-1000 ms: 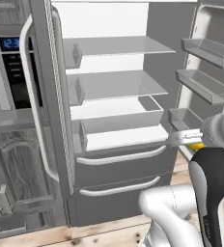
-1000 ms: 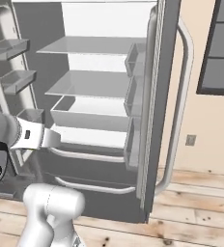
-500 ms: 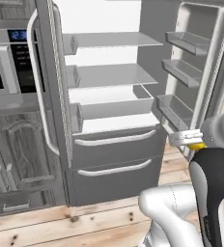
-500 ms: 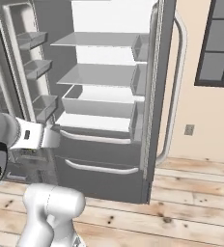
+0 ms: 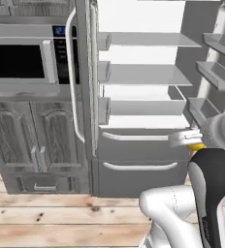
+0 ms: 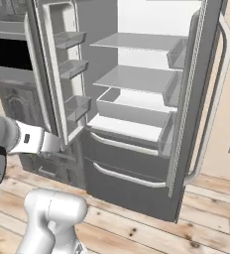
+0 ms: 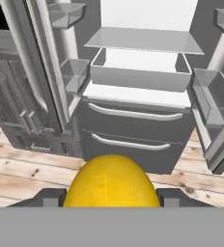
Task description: Retrieve a lemon from the fridge and place it on the cutting board with the fish.
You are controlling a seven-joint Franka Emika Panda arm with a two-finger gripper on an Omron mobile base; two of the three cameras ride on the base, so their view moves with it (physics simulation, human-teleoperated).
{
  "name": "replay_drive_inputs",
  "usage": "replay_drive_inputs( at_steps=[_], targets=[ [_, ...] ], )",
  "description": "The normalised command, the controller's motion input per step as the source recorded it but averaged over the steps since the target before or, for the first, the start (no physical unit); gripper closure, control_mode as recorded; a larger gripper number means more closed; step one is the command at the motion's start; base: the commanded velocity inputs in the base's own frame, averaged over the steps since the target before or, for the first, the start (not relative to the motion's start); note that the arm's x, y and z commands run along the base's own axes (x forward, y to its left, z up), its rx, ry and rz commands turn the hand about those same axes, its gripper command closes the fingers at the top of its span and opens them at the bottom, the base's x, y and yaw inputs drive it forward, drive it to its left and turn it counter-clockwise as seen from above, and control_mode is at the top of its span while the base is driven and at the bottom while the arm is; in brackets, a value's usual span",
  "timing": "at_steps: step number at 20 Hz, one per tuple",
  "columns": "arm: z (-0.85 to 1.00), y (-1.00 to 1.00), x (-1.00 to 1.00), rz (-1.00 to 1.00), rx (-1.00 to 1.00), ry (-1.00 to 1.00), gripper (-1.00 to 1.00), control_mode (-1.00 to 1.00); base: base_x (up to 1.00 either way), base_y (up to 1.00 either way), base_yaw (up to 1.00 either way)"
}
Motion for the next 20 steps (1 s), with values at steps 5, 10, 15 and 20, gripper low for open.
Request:
replay_drive_inputs(
  at_steps=[5, 10, 15, 20],
  targets=[
    [0.00, 0.00, 0.00, 0.00, 0.00, 0.00, 1.00, 1.00, -0.71, -0.01, 0.53],
    [0.00, 0.00, 0.00, 0.00, 0.00, 0.00, 1.00, 1.00, -0.72, 0.00, 0.63],
    [0.00, 0.00, 0.00, 0.00, 0.00, 0.00, 1.00, 1.00, -0.59, 0.00, 0.68],
    [0.00, 0.00, 0.00, 0.00, 0.00, 0.00, 1.00, 1.00, -0.68, 0.00, 0.65]
  ],
)
